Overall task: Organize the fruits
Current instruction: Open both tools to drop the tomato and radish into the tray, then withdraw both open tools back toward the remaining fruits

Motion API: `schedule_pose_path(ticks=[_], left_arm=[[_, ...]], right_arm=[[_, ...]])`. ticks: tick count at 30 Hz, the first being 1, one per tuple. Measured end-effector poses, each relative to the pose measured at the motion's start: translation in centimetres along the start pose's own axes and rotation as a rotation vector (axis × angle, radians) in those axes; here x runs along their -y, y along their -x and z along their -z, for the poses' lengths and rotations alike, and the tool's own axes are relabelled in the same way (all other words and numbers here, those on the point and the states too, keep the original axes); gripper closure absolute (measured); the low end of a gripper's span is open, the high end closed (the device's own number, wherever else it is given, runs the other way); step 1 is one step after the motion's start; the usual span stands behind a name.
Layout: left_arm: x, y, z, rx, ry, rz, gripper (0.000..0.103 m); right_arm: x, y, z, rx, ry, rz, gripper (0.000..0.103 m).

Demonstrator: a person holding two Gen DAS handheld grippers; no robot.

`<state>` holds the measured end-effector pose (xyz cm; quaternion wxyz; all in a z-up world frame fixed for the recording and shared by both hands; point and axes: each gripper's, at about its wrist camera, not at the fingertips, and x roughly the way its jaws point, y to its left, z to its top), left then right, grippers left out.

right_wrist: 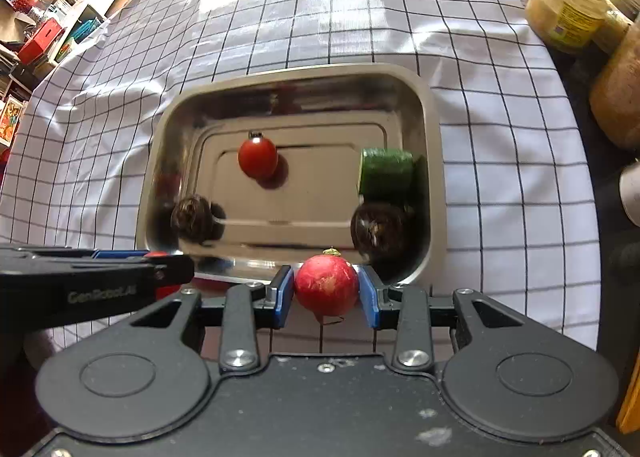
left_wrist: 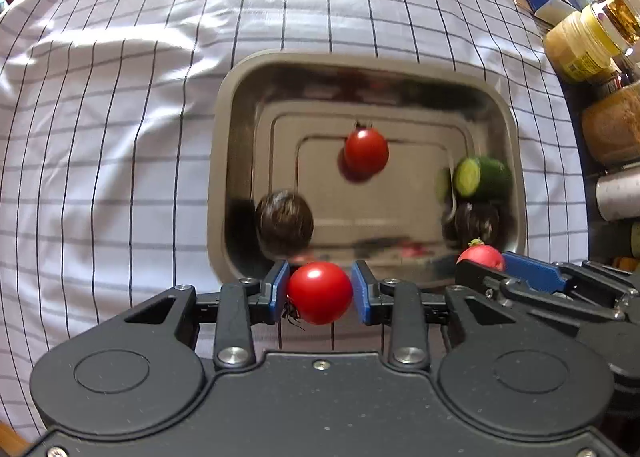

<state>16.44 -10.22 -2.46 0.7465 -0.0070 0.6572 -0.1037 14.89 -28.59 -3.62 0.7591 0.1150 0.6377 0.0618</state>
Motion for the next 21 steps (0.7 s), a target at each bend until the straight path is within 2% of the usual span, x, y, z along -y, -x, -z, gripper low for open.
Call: schedule_pose_path(ticks=[5, 10, 21], left_arm=[[0.0, -0.2, -0.8, 0.006, -0.007, 0.018, 0.059], [-0.5, 0.0, -0.1, 0.000, 0.001, 0.020, 0.058], [-2.1, 1.0, 4.4, -0.011, 0.012, -0.013, 0.058]], right_arm=[[-0.2, -0.5, -1.2, 0.014, -0.005, -0.004, 0.064], [-0.7, -0.4, -1.0, 0.015, -0.003, -0.011, 0.064], [-1.4, 1.6, 3.1, 0.015, 0.014, 0.012, 0.064]])
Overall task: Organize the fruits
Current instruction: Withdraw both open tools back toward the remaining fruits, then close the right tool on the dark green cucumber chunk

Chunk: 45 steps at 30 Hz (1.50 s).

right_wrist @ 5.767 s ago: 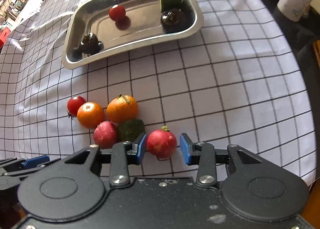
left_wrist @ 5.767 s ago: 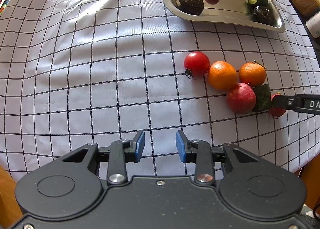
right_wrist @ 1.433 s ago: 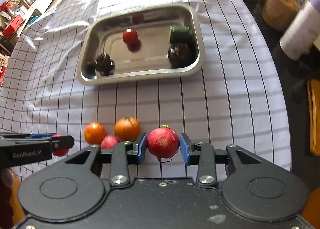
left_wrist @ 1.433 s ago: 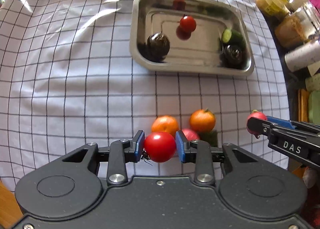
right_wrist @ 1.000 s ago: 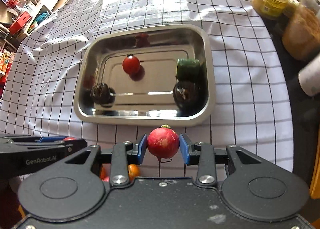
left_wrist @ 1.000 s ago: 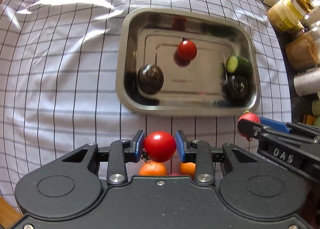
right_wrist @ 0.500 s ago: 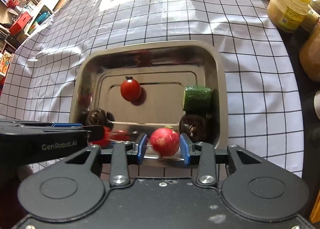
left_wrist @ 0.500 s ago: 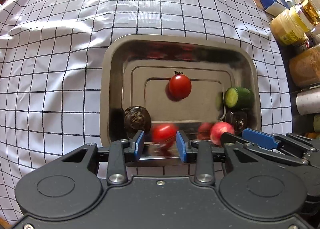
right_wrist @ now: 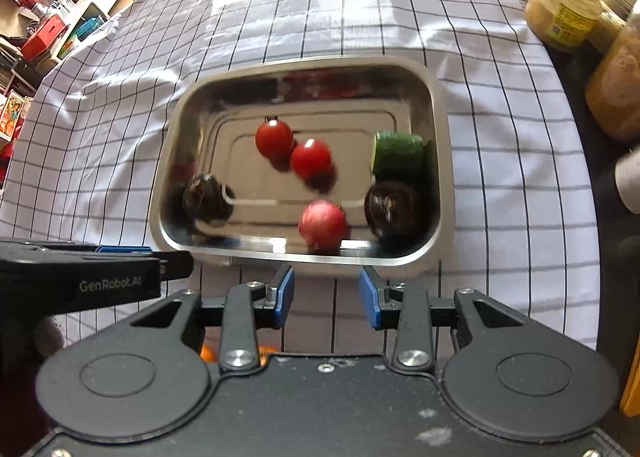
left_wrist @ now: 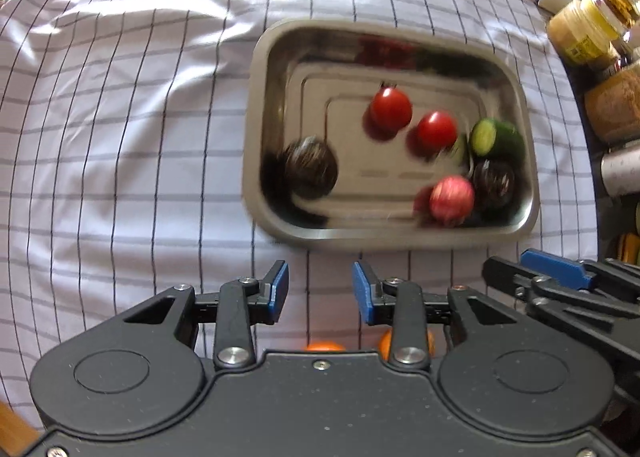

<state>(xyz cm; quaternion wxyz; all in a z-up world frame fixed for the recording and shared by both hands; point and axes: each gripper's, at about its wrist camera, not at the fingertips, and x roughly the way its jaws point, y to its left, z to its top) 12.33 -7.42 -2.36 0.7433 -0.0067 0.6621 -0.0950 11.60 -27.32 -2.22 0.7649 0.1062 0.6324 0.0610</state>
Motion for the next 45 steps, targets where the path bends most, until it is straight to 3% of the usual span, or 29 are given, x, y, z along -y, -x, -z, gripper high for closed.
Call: schedule_pose_path(ticks=[12, 23, 39, 45], left_arm=[[-1.7, -0.4, 7.1, -0.045, -0.011, -0.043, 0.058], [-2.5, -1.0, 10.8, -0.066, -0.028, -0.074, 0.058], [-4.4, 0.0, 12.4, -0.058, -0.002, -0.081, 0.058], [-3.8, -0.7, 11.9, -0.065, -0.012, -0.072, 0.058]], right_arm=[[-0.2, 0.7, 6.9, -0.059, -0.043, 0.003, 0.064], [-1.1, 0.0, 11.5, -0.117, -0.023, 0.016, 0.064], [-3.6, -1.3, 10.8, -0.082, 0.023, 0.000, 0.064], [-2.6, -1.6, 11.0, -0.082, -0.003, -0.003, 0.062]])
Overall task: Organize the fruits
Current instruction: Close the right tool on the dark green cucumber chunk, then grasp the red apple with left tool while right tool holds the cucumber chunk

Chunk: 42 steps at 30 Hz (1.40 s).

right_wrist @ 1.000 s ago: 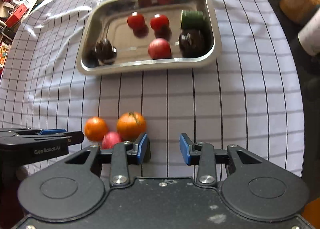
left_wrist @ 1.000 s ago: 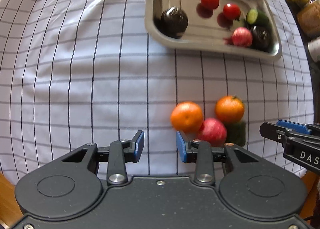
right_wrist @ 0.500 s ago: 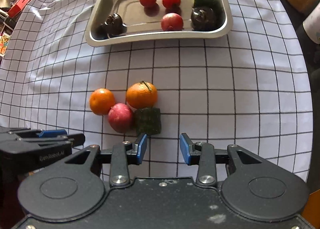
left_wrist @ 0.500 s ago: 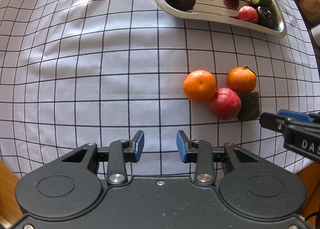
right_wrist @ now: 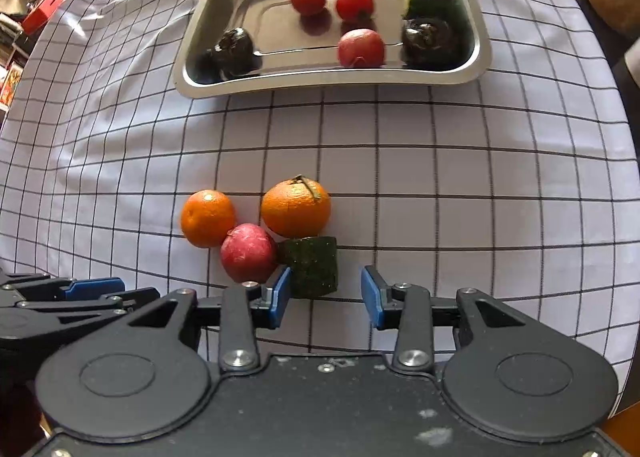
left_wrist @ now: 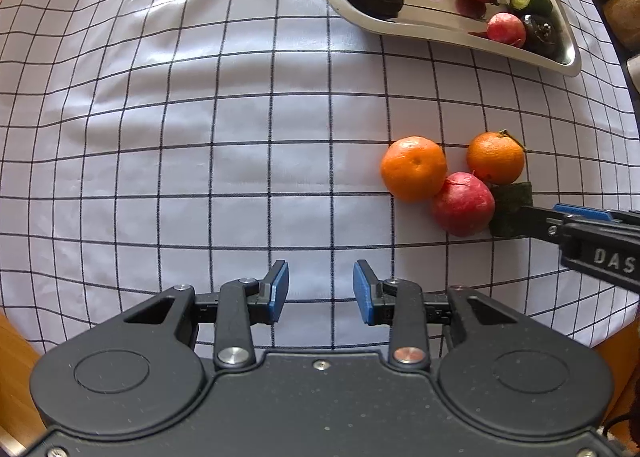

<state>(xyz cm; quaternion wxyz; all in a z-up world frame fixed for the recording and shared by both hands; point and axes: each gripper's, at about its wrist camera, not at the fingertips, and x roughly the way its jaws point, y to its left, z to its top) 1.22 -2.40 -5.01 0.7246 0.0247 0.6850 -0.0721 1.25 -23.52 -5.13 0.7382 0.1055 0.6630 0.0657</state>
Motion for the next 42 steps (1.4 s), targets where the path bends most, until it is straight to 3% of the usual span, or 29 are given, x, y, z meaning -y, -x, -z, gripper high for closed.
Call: schedule_pose_path(ticks=[6, 11, 20, 28, 31, 42], left_arm=[[0.9, -0.5, -0.7, 0.004, -0.018, 0.013, 0.058], [1.0, -0.8, -0.9, -0.006, -0.017, 0.013, 0.058], [1.2, -1.0, -1.1, -0.009, -0.007, 0.020, 0.058], [2.6, -1.2, -2.0, 0.010, 0.006, 0.076, 0.058], [3.2, -1.3, -2.4, 0.023, 0.013, 0.104, 0.058], [5.8, -1.2, -4.0, 0.079, 0.017, 0.176, 0.058]], right_arm=[[2.4, 1.2, 0.1, 0.034, -0.059, 0.094, 0.062], [3.0, 1.6, 0.4, 0.040, -0.045, 0.045, 0.060], [3.1, -0.3, 0.0, 0.015, -0.031, 0.086, 0.060], [3.5, -0.9, -0.3, 0.007, -0.026, 0.081, 0.060], [3.5, -1.2, -0.4, 0.007, -0.006, 0.078, 0.067], [4.7, -0.6, 0.1, 0.019, 0.028, 0.061, 0.067]])
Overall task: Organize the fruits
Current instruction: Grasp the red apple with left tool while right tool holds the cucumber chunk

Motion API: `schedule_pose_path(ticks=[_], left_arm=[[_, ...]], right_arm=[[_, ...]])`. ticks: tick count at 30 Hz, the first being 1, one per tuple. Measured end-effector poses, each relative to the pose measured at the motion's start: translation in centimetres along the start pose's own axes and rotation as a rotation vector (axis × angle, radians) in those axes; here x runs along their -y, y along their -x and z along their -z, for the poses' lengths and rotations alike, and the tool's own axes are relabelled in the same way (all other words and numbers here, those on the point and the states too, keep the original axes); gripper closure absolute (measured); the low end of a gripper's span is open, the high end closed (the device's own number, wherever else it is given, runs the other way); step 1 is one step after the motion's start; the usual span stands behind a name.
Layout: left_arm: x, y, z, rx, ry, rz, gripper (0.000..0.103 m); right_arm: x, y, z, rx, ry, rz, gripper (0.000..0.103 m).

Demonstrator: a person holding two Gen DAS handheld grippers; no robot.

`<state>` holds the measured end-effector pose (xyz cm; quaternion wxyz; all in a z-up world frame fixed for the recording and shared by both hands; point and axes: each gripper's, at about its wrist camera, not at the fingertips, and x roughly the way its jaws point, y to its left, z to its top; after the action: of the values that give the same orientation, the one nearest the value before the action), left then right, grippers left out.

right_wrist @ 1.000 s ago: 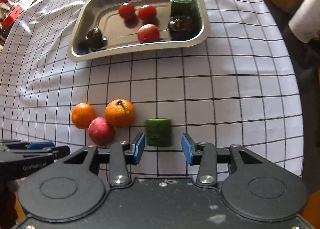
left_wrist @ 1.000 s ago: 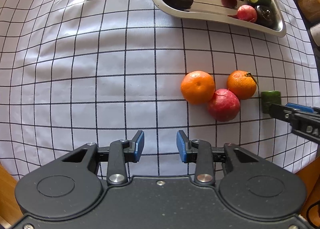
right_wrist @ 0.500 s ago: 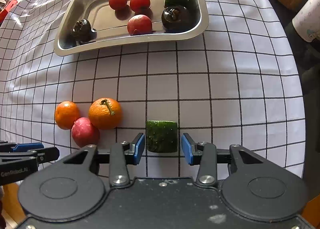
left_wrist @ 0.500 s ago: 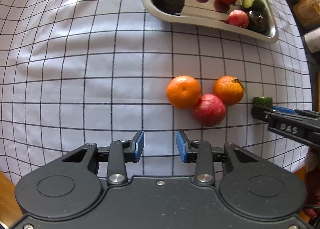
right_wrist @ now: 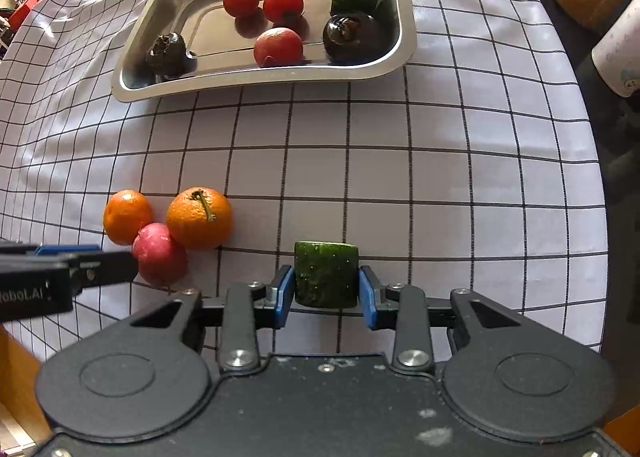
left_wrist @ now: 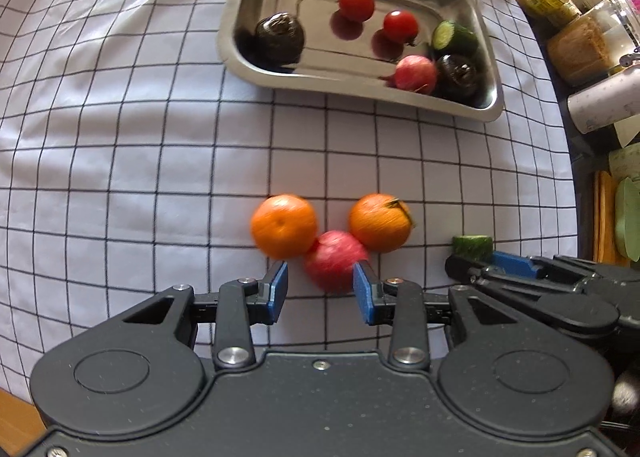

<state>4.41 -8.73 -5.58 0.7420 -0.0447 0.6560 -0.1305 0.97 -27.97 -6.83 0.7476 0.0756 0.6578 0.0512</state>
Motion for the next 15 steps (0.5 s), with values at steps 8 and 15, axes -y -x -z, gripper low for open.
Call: schedule_pose_path(ticks=[8, 15], left_arm=[[1.3, -0.7, 0.0, -0.002, -0.030, -0.032, 0.054], [2.1, -0.6, 0.6, 0.011, -0.055, -0.058, 0.048]], right_arm=[[1.0, 0.0, 0.2, 0.009, -0.007, -0.016, 0.067], [1.5, 0.0, 0.0, 0.013, -0.003, -0.025, 0.067]])
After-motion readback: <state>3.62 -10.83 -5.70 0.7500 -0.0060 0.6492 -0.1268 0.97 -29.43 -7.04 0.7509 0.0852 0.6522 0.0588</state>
